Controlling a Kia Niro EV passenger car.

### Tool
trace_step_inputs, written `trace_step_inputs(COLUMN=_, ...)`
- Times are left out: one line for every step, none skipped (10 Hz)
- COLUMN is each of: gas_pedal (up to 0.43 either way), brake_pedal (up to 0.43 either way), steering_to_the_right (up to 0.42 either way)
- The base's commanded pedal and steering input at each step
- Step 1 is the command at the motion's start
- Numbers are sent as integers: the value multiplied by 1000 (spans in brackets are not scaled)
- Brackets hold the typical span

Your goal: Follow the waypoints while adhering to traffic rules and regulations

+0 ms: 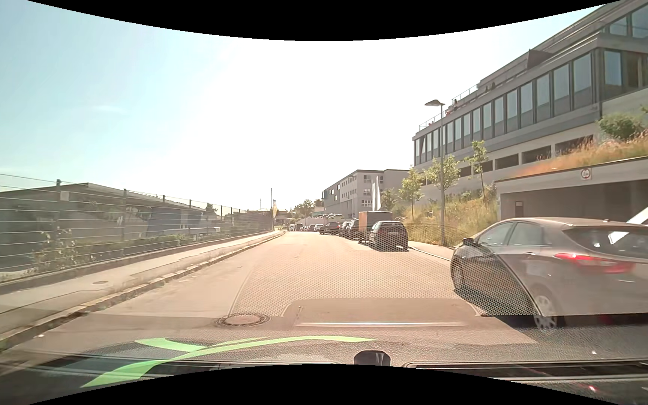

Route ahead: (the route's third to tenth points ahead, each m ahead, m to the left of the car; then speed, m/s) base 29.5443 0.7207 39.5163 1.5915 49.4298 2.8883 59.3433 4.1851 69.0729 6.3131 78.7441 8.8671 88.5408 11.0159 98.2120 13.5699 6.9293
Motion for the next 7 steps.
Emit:
trace_step_inputs(gas_pedal=98, brake_pedal=0, steering_to_the_right=-18)
trace_step_inputs(gas_pedal=98, brake_pedal=0, steering_to_the_right=-20)
trace_step_inputs(gas_pedal=98, brake_pedal=0, steering_to_the_right=-21)
trace_step_inputs(gas_pedal=98, brake_pedal=0, steering_to_the_right=-21)
trace_step_inputs(gas_pedal=98, brake_pedal=0, steering_to_the_right=-21)
trace_step_inputs(gas_pedal=98, brake_pedal=0, steering_to_the_right=-21)
trace_step_inputs(gas_pedal=130, brake_pedal=0, steering_to_the_right=-21)
